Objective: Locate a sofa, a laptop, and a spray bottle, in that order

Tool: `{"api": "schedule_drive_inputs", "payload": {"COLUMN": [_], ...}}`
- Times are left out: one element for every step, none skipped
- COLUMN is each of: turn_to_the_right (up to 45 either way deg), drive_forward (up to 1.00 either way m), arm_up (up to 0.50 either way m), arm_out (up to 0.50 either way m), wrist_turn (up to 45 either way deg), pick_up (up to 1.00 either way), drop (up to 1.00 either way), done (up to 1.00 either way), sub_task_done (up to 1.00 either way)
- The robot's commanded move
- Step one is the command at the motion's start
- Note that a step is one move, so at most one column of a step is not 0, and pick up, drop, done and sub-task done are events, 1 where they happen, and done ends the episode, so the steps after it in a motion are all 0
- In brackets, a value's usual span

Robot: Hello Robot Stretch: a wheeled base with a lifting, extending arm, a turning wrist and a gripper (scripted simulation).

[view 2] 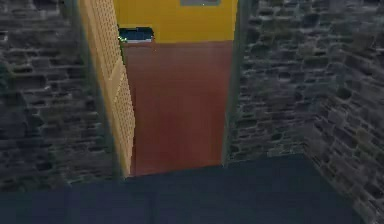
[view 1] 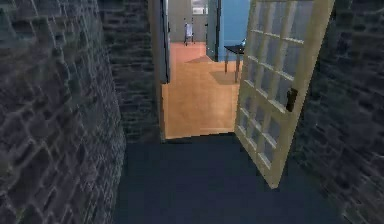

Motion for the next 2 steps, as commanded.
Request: {"api": "schedule_drive_inputs", "payload": {"turn_to_the_right": [0.0,0.0], "drive_forward": [1.00,1.00], "arm_up": [0.00,0.00], "arm_out": [0.00,0.00], "wrist_turn": [0.0,0.0], "pick_up": [0.00,0.00], "drop": [0.00,0.00], "done": [0.00,0.00], "sub_task_done": [0.00,0.00]}}
